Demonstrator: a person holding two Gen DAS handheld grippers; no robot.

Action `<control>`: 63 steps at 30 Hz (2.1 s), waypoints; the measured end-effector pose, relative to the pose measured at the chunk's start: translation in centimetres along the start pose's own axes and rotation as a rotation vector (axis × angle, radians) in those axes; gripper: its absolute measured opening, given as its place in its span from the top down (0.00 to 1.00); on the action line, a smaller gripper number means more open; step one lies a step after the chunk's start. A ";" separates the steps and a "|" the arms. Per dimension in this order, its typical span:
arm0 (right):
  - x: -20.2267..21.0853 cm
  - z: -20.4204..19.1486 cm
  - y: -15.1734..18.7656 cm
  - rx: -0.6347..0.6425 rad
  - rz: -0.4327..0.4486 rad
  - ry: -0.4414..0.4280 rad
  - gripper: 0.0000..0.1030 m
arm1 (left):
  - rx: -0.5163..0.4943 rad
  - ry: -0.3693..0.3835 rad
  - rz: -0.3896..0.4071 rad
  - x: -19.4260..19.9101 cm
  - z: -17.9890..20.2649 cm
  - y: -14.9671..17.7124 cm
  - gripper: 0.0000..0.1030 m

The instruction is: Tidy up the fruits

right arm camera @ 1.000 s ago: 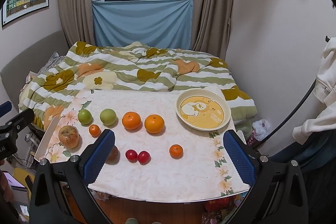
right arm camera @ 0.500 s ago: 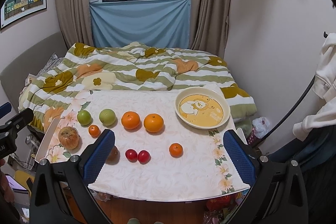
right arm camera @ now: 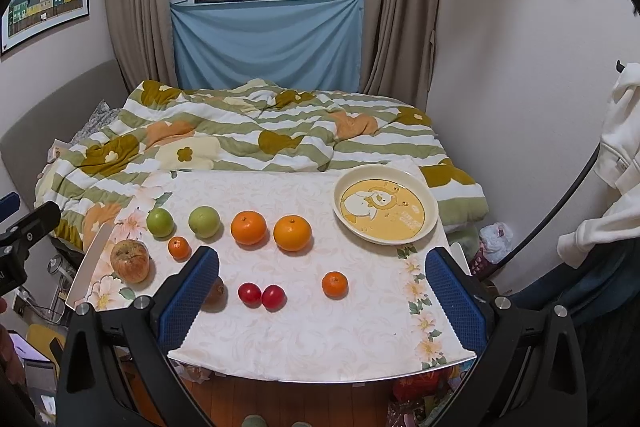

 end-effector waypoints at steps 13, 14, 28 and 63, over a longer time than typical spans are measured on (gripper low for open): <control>0.0 -0.3 -0.1 0.001 0.007 -0.004 0.00 | 0.002 0.002 0.000 0.0 -0.2 0.0 0.00; 0.0 -0.3 -0.1 0.000 0.007 -0.003 0.00 | 0.002 0.002 0.000 0.0 -0.2 0.0 0.00; 0.0 -0.4 -0.1 -0.001 0.006 -0.003 0.00 | 0.006 0.000 -0.002 -0.2 -0.1 0.3 0.00; -10.2 -9.6 3.8 -0.015 -0.223 -0.114 0.00 | -0.154 0.002 -0.342 -15.4 -9.6 3.0 0.00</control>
Point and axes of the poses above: each gripper's, at about its wrist camera, not at the fingertips, and x roughly against the way its jaws point, z to its right, y to its underside, the point moved 1 cm from there along -x, roughly the way its jaws point, and after that the axes turned 14 degrees about x, right-handed, at the moved point
